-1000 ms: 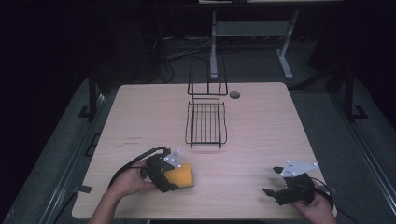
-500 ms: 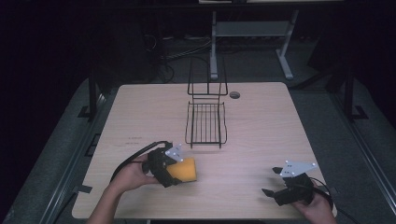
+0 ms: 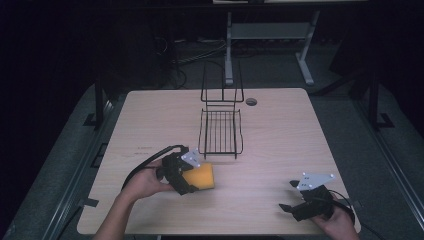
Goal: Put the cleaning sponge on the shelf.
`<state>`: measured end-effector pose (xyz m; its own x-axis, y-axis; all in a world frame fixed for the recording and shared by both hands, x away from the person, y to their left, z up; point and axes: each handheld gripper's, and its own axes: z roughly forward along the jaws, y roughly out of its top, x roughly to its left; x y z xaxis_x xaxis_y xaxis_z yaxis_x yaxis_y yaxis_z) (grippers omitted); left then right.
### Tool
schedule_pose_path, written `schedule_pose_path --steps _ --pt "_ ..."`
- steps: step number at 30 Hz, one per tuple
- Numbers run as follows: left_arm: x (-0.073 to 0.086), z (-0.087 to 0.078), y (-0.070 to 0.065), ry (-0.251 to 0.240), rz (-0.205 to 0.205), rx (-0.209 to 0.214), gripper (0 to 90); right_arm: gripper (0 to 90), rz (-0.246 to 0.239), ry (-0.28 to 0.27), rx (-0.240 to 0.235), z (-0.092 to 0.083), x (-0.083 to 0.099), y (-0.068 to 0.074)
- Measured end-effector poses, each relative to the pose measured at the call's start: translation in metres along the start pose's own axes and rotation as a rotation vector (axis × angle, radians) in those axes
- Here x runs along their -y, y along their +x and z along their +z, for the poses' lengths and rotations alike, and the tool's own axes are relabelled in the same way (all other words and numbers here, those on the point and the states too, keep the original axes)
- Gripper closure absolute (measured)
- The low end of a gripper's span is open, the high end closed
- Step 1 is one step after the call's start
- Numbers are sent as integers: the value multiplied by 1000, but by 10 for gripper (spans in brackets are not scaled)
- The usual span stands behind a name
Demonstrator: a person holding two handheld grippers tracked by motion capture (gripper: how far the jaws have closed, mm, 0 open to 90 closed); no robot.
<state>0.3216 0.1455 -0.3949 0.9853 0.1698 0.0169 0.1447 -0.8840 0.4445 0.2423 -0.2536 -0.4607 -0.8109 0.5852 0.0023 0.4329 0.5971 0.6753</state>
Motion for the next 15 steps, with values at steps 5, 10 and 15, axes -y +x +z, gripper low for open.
schedule_pose_path --steps 5,10,15 --pt "-1 -2 4 1 -5 2 213 137 3 1 -6 2 -1 1" --pt "-5 -3 9 -3 -6 2 213 138 1 4 -10 3 -1 1" --pt "-10 -3 14 -14 -2 7 213 138 -5 7 -5 3 -1 0"
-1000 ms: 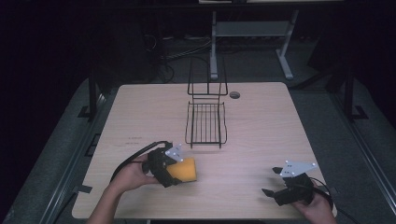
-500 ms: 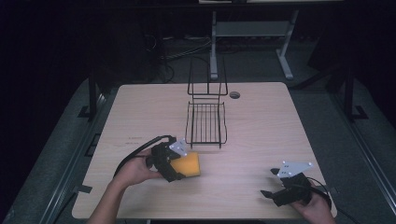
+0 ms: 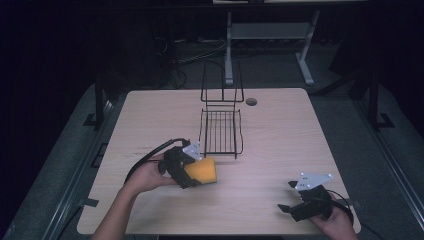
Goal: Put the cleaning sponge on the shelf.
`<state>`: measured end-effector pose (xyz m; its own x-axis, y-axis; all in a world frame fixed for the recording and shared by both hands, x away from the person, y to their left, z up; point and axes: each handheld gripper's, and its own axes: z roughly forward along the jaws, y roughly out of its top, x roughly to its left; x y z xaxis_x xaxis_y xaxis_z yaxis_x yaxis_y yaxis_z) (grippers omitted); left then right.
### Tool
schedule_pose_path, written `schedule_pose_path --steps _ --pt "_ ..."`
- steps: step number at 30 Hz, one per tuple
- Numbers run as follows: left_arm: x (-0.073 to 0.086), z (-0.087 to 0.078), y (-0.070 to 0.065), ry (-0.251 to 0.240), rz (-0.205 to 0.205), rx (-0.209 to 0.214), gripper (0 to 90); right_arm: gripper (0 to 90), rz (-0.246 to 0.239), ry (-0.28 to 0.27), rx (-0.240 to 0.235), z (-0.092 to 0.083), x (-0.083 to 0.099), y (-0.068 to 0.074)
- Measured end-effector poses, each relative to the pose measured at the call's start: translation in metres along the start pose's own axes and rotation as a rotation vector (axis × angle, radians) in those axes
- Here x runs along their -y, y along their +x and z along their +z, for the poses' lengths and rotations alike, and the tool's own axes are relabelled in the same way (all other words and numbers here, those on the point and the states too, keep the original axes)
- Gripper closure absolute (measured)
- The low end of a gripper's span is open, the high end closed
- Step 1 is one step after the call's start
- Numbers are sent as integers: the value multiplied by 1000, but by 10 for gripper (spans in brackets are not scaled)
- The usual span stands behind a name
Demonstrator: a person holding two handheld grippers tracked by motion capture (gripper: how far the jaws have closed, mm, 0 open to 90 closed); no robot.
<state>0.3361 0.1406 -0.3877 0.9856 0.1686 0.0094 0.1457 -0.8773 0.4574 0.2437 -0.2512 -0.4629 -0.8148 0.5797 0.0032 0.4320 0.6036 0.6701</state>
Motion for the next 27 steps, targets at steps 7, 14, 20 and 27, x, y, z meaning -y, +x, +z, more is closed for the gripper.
schedule_pose_path --steps 7,14,20,27 --pt "-5 0 5 -5 6 0 213 138 3 0 -1 0 1 0" --pt "-11 -1 9 -13 9 -2 212 138 -3 1 0 0 1 0" --pt "-12 -1 14 -18 1 -1 212 138 5 -4 7 -1 2 -1" --pt "-20 -3 21 -24 6 -4 213 138 12 -4 5 -1 3 -1"
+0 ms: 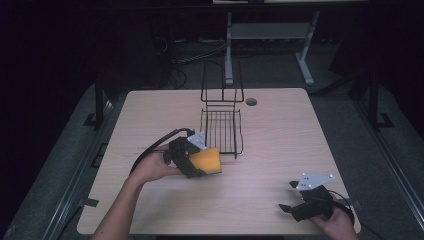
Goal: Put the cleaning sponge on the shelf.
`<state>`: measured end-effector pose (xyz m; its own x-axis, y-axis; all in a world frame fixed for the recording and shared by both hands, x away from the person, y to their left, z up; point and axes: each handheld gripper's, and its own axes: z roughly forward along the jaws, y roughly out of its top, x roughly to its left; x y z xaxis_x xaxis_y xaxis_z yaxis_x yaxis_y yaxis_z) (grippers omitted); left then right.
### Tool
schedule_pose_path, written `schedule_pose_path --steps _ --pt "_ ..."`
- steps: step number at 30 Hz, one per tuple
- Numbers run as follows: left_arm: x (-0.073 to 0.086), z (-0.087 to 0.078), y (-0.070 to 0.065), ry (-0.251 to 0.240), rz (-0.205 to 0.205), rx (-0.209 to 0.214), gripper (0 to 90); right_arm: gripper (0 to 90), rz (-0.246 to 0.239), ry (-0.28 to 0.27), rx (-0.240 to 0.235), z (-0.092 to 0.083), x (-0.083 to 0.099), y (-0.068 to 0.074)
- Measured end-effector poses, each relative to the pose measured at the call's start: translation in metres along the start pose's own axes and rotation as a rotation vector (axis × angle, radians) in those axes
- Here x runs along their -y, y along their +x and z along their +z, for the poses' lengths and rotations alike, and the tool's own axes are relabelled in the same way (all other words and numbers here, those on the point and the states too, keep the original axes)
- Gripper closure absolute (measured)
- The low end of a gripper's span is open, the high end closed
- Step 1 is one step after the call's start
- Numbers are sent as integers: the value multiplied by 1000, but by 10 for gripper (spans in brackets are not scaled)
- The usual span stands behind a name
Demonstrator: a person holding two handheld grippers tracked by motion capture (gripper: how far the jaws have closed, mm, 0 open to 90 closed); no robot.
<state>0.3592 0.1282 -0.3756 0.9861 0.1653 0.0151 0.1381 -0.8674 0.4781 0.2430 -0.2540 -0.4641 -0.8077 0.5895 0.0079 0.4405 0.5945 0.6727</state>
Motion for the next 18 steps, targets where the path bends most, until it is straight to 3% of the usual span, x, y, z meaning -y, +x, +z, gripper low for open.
schedule_pose_path --steps 3,15,18 --pt "-1 0 3 -17 -6 2 213 138 0 1 1 0 0 0" --pt "-9 0 10 2 -3 -2 213 139 -3 -2 2 -1 0 0" --pt "-10 -1 13 -12 -9 1 213 139 -3 -2 5 -1 0 0"
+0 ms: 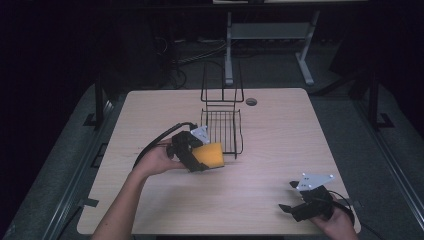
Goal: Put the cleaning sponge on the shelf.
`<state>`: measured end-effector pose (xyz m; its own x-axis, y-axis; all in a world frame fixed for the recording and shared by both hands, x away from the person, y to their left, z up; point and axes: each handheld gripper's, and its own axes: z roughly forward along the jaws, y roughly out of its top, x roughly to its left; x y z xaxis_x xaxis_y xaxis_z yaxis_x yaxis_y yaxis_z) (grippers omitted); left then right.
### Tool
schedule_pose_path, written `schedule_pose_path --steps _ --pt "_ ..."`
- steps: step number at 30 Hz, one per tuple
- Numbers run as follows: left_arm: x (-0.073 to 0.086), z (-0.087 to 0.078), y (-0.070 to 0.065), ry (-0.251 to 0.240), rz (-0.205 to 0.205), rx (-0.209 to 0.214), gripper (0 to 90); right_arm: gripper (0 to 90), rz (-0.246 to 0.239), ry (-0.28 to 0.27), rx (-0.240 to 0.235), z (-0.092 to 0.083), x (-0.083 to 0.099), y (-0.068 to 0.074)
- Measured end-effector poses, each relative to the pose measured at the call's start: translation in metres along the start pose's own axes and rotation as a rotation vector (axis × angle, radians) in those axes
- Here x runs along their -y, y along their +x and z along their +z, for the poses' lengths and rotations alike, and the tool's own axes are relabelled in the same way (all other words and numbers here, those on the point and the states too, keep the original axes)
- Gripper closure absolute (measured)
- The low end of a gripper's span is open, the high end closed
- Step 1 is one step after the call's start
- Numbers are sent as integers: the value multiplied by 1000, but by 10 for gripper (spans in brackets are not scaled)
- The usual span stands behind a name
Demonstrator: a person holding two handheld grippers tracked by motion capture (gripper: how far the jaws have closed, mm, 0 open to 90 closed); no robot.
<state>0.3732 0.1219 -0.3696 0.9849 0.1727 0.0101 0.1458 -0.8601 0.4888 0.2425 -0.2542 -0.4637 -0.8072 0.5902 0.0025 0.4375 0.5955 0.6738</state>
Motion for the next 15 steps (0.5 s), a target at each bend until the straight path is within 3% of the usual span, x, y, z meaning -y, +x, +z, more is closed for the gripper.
schedule_pose_path --steps 4,13,15 --pt "-3 2 2 16 6 5 212 139 -1 0 0 0 0 0" --pt "-11 4 10 3 4 5 212 139 -7 -1 -2 0 0 -1" --pt "-13 6 12 25 14 0 212 139 -3 -1 -4 0 0 -1"
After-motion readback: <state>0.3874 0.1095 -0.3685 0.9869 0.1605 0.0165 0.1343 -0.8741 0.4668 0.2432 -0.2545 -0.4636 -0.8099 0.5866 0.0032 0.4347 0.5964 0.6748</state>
